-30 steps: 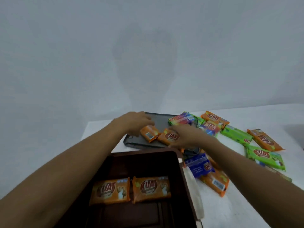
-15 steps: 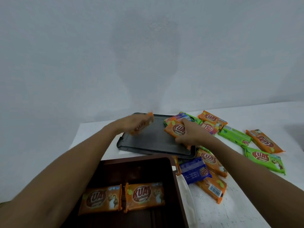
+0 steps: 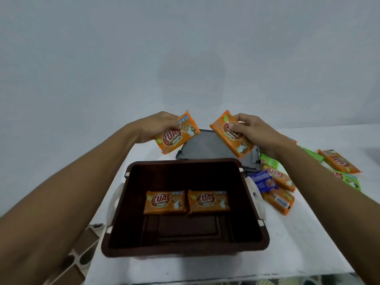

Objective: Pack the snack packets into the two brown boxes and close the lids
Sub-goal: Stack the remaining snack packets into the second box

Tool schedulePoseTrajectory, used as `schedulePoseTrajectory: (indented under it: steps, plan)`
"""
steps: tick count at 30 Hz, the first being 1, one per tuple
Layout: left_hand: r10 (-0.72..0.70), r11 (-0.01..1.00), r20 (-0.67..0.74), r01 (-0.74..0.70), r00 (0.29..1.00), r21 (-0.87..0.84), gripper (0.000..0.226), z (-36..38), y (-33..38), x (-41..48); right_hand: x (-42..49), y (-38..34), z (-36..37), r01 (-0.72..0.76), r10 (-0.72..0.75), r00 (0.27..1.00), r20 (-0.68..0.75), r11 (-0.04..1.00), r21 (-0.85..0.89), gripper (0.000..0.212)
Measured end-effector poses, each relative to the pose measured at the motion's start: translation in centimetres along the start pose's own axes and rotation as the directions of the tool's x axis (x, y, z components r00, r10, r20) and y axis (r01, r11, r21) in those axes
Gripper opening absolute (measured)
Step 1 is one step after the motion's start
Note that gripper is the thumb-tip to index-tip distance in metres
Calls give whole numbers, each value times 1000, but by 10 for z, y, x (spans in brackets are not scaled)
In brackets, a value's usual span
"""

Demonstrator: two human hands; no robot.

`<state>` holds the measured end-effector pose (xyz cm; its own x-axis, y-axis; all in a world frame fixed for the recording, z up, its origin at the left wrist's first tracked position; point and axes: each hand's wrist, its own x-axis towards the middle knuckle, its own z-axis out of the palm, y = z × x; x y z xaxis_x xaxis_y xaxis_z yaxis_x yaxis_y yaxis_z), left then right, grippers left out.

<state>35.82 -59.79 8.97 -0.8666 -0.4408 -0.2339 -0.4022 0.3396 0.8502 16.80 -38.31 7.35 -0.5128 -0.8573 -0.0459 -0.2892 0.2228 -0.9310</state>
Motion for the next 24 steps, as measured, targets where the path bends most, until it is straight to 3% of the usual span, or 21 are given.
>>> schedulePoseTrajectory:
  steps: [4, 7, 9, 12, 16, 24]
  plan:
    - [58, 984, 146, -81, 988, 158, 16, 5, -2, -48, -33, -24, 21, 140, -70, 951, 300, 965, -220, 18]
    - [1, 902, 322, -140, 947, 409, 17, 19, -10, -72, -49, -22, 45, 345, 33, 840, 542, 739, -579, 15]
    - [-99, 815, 421, -170, 902, 555, 17, 35, -22, -79, -55, -12, 64, 430, 190, 736, 650, 611, -665, 22]
    - [-236, 716, 462, -169, 855, 678, 21, 64, -43, -86, -67, 2, 89, 442, 365, 657, 659, 522, -730, 36]
    - [-285, 581, 389, -164, 876, 797, 31, 81, -66, -92, -71, 22, 99, 455, 397, 667, 631, 453, -767, 36]
    - [-258, 570, 417, -211, 871, 794, 28, 83, -84, -97, -74, 33, 103, 488, 413, 681, 605, 359, -795, 43]
